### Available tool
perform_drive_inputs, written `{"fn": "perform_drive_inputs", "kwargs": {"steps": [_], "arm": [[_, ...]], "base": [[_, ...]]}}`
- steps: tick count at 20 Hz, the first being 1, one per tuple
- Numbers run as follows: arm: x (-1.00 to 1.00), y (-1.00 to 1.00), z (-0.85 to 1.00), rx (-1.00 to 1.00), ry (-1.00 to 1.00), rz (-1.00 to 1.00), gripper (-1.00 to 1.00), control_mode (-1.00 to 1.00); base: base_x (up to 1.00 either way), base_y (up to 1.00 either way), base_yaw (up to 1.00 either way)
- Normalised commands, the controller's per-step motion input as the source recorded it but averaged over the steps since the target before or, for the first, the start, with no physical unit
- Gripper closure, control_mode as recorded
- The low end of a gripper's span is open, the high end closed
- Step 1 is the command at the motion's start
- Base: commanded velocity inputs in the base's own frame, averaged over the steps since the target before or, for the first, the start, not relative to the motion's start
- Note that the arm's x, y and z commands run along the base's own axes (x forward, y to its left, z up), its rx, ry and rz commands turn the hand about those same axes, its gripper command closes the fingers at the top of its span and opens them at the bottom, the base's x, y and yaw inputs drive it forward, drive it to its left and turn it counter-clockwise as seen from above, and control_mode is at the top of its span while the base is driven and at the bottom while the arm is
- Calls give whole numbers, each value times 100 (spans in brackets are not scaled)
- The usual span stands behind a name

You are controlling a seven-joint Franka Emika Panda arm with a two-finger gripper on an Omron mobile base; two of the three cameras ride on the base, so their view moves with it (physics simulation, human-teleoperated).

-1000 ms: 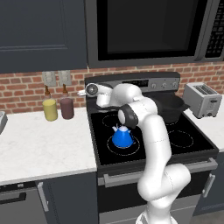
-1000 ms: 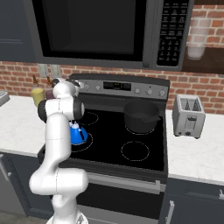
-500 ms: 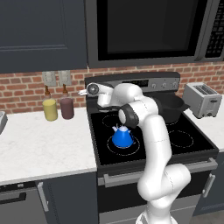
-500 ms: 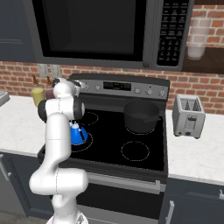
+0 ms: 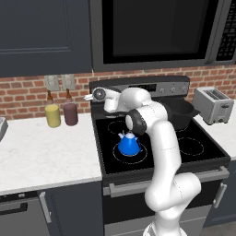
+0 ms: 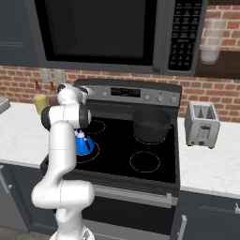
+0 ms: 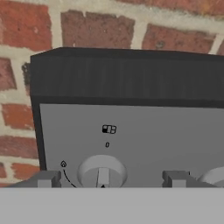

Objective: Pick the kettle from the counter and place it on a stove burner. Then turn the burner on.

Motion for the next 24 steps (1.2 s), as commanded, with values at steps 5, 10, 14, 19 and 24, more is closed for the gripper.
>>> {"fn": "perform_drive_inputs", "kwargs": {"steps": [5,10,14,19,24], "arm": [[0,0,0,0,0,0,100,-100],[0,0,0,0,0,0,100,-100],[0,0,0,0,0,0,100,-100],[0,0,0,0,0,0,100,-100],[1,5,0,-4,0,0,100,-100]], "base": [[0,0,0],[0,0,0],[0,0,0],[0,0,0],[0,0,0]]}}
